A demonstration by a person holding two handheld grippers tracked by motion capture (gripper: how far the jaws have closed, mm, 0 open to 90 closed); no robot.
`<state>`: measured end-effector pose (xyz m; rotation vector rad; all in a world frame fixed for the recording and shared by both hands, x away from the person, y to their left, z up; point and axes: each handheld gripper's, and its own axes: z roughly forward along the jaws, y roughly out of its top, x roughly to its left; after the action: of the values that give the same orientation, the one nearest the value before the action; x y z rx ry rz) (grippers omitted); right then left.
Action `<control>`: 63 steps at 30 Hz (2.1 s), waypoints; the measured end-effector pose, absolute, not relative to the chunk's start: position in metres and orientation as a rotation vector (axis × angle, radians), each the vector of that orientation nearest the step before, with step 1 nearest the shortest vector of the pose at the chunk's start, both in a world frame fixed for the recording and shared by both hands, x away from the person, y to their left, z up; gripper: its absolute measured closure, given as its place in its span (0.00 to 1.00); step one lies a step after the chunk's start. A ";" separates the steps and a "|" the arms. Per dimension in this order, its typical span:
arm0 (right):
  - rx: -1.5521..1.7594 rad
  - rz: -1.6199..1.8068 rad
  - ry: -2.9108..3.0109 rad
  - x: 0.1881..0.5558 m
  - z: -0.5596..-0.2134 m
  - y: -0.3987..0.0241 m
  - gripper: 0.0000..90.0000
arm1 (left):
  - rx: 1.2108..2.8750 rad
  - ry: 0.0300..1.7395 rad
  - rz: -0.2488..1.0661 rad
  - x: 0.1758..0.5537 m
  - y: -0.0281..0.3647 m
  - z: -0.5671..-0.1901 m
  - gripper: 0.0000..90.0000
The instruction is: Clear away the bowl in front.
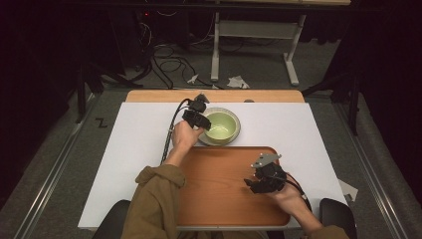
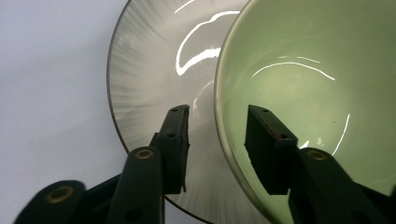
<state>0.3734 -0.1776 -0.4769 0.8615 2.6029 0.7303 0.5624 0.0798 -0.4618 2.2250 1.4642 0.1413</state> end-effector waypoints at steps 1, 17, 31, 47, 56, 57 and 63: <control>0.858 0.721 2.603 0.374 -0.478 -0.178 0.43 | 2.224 1.470 0.135 0.563 0.080 -0.464 0.71; 0.862 0.724 2.589 0.374 -0.478 -0.178 0.43 | 2.163 1.477 0.091 0.565 0.083 -0.464 0.89; 0.849 0.718 2.593 0.373 -0.477 -0.178 0.43 | 2.100 1.466 0.140 0.560 0.086 -0.451 0.92; 0.858 0.709 2.595 0.373 -0.478 -0.176 0.43 | 2.086 1.392 0.140 0.545 0.092 -0.426 0.91; 0.850 0.713 2.596 0.374 -0.478 -0.176 0.43 | 2.090 1.347 0.083 0.539 0.096 -0.420 0.91; 0.856 0.715 2.596 0.374 -0.479 -0.177 0.43 | 2.083 1.348 0.071 0.539 0.096 -0.420 0.91; 0.871 0.715 2.592 0.374 -0.478 -0.178 0.43 | 2.080 1.316 0.049 0.533 0.097 -0.415 0.91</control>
<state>0.3742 -0.1783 -0.4781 0.8711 2.5920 0.7155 0.5330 0.0973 -0.4149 2.0799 1.3157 0.0491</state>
